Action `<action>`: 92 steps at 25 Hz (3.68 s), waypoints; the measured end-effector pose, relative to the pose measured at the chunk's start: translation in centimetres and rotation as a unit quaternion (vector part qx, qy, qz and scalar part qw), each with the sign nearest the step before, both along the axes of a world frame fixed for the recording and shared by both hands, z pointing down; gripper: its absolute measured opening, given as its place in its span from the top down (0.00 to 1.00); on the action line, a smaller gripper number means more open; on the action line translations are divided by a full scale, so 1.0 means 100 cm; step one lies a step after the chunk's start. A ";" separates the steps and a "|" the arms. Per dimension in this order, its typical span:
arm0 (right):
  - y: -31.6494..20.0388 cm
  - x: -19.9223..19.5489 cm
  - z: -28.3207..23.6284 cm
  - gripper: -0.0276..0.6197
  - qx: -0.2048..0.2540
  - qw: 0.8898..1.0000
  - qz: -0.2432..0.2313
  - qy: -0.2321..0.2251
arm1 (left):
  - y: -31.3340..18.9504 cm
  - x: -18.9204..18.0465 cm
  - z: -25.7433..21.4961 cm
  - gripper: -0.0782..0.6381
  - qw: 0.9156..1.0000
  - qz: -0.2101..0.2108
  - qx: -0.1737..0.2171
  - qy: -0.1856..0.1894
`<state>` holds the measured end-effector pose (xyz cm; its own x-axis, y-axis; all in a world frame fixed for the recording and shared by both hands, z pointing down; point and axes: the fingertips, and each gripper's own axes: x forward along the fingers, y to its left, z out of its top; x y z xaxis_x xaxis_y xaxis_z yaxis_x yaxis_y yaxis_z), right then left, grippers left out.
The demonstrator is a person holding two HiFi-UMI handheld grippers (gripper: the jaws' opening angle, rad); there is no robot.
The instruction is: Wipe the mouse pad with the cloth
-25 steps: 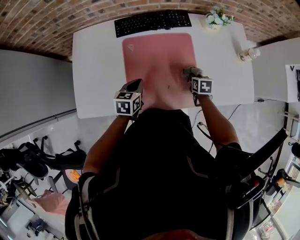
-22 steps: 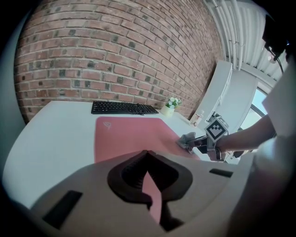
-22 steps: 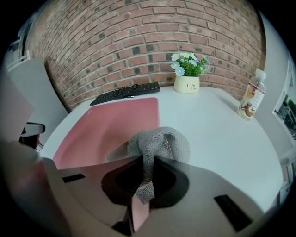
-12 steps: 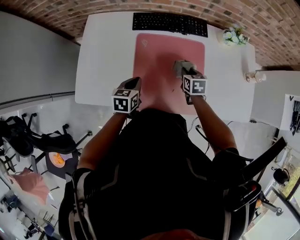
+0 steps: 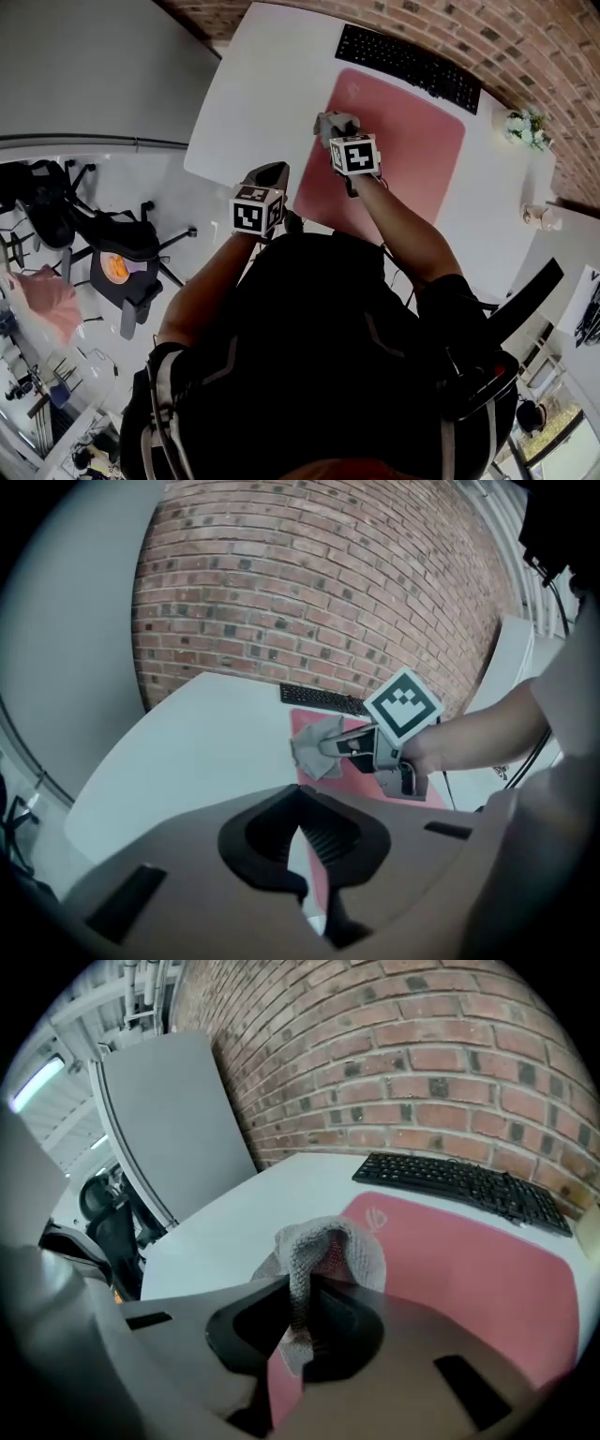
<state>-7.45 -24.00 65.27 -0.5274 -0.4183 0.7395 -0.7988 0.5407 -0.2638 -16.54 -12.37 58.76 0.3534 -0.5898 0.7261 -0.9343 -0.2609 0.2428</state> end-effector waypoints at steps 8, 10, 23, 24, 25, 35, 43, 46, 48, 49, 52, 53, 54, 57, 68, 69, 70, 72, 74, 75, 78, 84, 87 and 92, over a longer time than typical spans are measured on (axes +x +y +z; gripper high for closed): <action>-0.003 0.007 0.023 0.91 -0.017 1.000 0.016 0.016 | 0.002 -0.011 0.000 0.89 1.000 -0.017 -0.007 0.013; -0.004 0.018 0.022 0.91 -0.017 0.999 0.027 0.020 | -0.001 -0.002 0.000 0.89 1.000 -0.004 -0.008 0.018; -0.005 0.105 0.027 0.91 -0.024 0.993 0.114 0.027 | -0.026 0.058 0.006 0.89 0.996 0.090 -0.008 0.027; -0.005 0.111 0.027 0.91 -0.024 0.992 0.119 0.027 | -0.027 0.062 0.007 0.89 0.995 0.096 -0.008 0.027; -0.004 0.117 0.027 0.91 -0.023 0.992 0.124 0.027 | -0.029 0.065 0.006 0.89 0.995 0.101 -0.008 0.028; 0.007 0.183 0.029 0.91 -0.027 0.981 0.188 0.033 | -0.041 0.092 0.004 0.89 0.990 0.132 -0.008 0.040; 0.020 0.259 0.032 0.91 -0.032 0.965 0.258 0.042 | -0.043 0.106 0.004 0.89 0.988 0.145 -0.007 0.044; 0.026 0.286 0.034 0.91 -0.037 0.958 0.280 0.053 | -0.041 0.107 0.004 0.89 0.988 0.145 -0.009 0.044; 0.027 0.302 0.034 0.91 -0.040 0.953 0.295 0.058 | -0.041 0.109 0.003 0.89 0.988 0.147 -0.008 0.043; 0.027 0.310 0.034 0.91 -0.041 0.951 0.301 0.062 | -0.042 0.110 0.002 0.89 0.988 0.148 -0.006 0.043; 0.027 0.328 0.027 0.91 -0.029 0.948 0.303 0.095 | -0.042 0.112 0.001 0.89 0.989 0.145 -0.002 0.041; 0.025 0.329 0.021 0.91 -0.019 0.950 0.295 0.103 | -0.043 0.112 0.001 0.89 0.989 0.142 0.000 0.041; 0.021 0.325 0.013 0.91 -0.008 0.953 0.285 0.103 | -0.044 0.112 0.000 0.89 0.989 0.139 0.002 0.042; 0.008 0.295 -0.006 0.91 0.012 0.965 0.249 0.081 | -0.046 0.108 -0.008 0.89 0.989 0.129 0.019 0.073; -0.062 0.077 -0.030 0.91 0.026 0.998 0.059 -0.025 | -0.040 0.058 -0.018 0.89 0.996 0.047 0.038 0.065; -0.064 0.059 -0.027 0.91 0.024 0.998 0.043 -0.026 | -0.035 0.051 -0.018 0.89 0.996 0.041 0.037 0.063; -0.066 0.043 -0.023 0.91 0.022 0.999 0.029 -0.026 | -0.031 0.043 -0.018 0.89 0.997 0.031 0.036 0.061; -0.071 0.020 -0.014 0.91 0.016 0.999 0.015 -0.024 | -0.026 0.029 -0.017 0.89 0.998 0.010 0.032 0.056; -0.078 0.009 -0.006 0.91 0.011 1.000 0.013 -0.021 | -0.022 0.018 -0.016 0.89 0.998 -0.005 0.028 0.051; -0.081 0.007 -0.001 0.91 0.008 1.000 0.015 -0.017 | -0.020 0.014 -0.016 0.89 0.998 -0.010 0.025 0.049; -0.087 0.012 0.013 0.91 -0.003 1.000 0.025 -0.004 | -0.017 0.008 -0.013 0.89 0.999 -0.019 0.019 0.047; -0.086 0.044 0.022 0.91 -0.012 0.998 0.054 0.010 | -0.024 0.018 -0.011 0.89 0.999 -0.002 0.017 0.049; -0.084 0.061 0.023 0.91 -0.013 0.998 0.068 0.012 | -0.029 0.030 -0.012 0.89 0.998 0.012 0.016 0.053; -0.080 0.089 0.025 0.91 -0.013 0.996 0.088 0.015 | -0.035 0.050 -0.013 0.89 0.998 0.039 0.019 0.053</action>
